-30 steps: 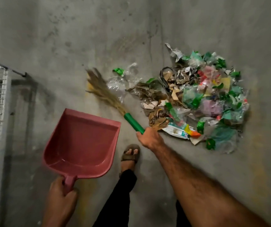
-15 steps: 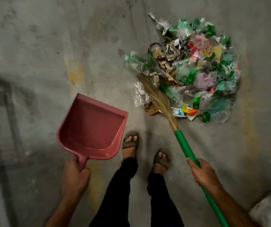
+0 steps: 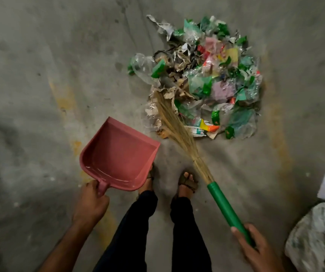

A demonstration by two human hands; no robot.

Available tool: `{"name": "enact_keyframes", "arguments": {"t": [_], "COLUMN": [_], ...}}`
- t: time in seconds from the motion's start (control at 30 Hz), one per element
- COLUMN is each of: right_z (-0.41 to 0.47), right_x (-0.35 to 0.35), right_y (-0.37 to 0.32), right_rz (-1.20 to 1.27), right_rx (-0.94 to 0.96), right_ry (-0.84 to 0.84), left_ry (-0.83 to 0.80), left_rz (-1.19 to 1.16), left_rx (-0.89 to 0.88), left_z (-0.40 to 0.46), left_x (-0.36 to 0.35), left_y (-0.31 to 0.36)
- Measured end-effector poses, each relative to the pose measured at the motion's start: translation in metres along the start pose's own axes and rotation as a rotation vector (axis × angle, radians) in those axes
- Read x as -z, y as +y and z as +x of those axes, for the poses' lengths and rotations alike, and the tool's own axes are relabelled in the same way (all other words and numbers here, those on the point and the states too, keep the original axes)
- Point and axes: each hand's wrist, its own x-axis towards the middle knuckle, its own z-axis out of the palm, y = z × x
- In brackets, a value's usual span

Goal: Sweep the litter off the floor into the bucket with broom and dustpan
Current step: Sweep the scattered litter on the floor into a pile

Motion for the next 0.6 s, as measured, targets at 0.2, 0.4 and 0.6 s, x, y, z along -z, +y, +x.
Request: {"name": "enact_keyframes", "arguments": {"t": [0.2, 0.4, 0.6], "right_z": [0.002, 0.001, 0.036], "right_x": [0.01, 0.022, 0.011], "right_y": [0.036, 0.021, 0.031], "right_rz": [0.082, 0.054, 0.125], "right_rx": [-0.098, 0.037, 0.033], "right_ry": [-0.102, -0.123, -0.179], "left_ry": [0.023, -0.005, -0.001], "left_rz": [0.079, 0.097, 0.097], "left_rx": [-0.047, -0.002, -0.01], "left_z": [-0.002, -0.005, -0.002], "left_x": [-0.002, -0.019, -0.04], "left_y": [0.016, 0.039, 0.061]}}
